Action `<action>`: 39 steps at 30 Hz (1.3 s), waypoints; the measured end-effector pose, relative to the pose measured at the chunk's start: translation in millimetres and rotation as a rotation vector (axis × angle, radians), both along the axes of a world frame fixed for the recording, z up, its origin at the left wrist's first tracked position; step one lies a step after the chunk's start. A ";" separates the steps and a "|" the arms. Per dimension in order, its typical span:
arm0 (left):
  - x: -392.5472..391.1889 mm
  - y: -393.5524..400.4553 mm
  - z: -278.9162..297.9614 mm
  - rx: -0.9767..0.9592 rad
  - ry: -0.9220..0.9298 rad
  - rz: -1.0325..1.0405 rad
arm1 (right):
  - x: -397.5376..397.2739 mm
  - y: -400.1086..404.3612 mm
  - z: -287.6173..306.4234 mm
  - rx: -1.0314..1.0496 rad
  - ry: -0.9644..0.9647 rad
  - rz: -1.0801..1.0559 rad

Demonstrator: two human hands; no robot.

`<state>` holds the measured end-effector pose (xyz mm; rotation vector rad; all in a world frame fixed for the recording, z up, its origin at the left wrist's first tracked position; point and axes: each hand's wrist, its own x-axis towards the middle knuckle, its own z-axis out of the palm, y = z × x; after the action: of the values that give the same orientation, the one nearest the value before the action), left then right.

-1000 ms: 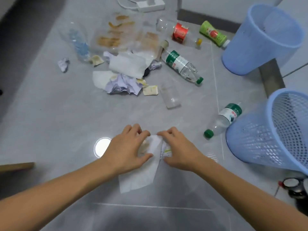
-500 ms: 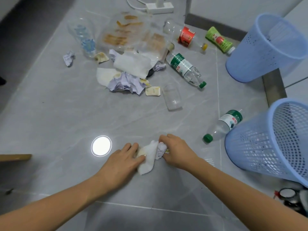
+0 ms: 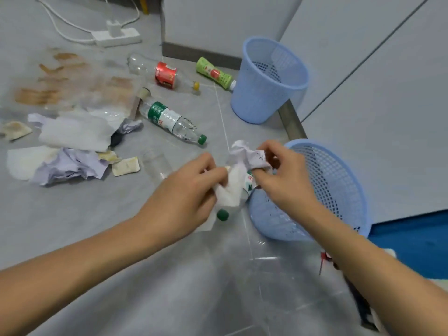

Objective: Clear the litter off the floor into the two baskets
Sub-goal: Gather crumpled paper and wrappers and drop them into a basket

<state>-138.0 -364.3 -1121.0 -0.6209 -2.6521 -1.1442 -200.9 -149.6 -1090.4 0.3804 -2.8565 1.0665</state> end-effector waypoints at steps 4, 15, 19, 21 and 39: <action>-51.0 83.2 33.5 -0.006 0.138 -0.164 | -17.3 90.4 33.9 0.082 0.101 -0.230; -88.0 169.7 45.0 -0.443 0.061 -0.270 | 12.8 159.8 28.8 0.506 -0.215 -0.345; -76.1 102.2 39.2 -0.268 0.135 -0.161 | 13.9 107.5 30.9 0.390 -0.031 -0.293; -68.0 50.2 29.2 -0.252 0.112 -0.067 | 11.5 62.2 30.3 0.301 -0.003 -0.219; 4.9 -252.4 -144.8 -0.490 -0.353 0.527 | -18.8 -258.4 -129.0 0.409 -0.326 0.443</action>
<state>-133.2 -616.8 -1265.9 0.2555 -3.1299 -0.4897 -219.7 -407.9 -1219.4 0.9892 -3.3826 0.6142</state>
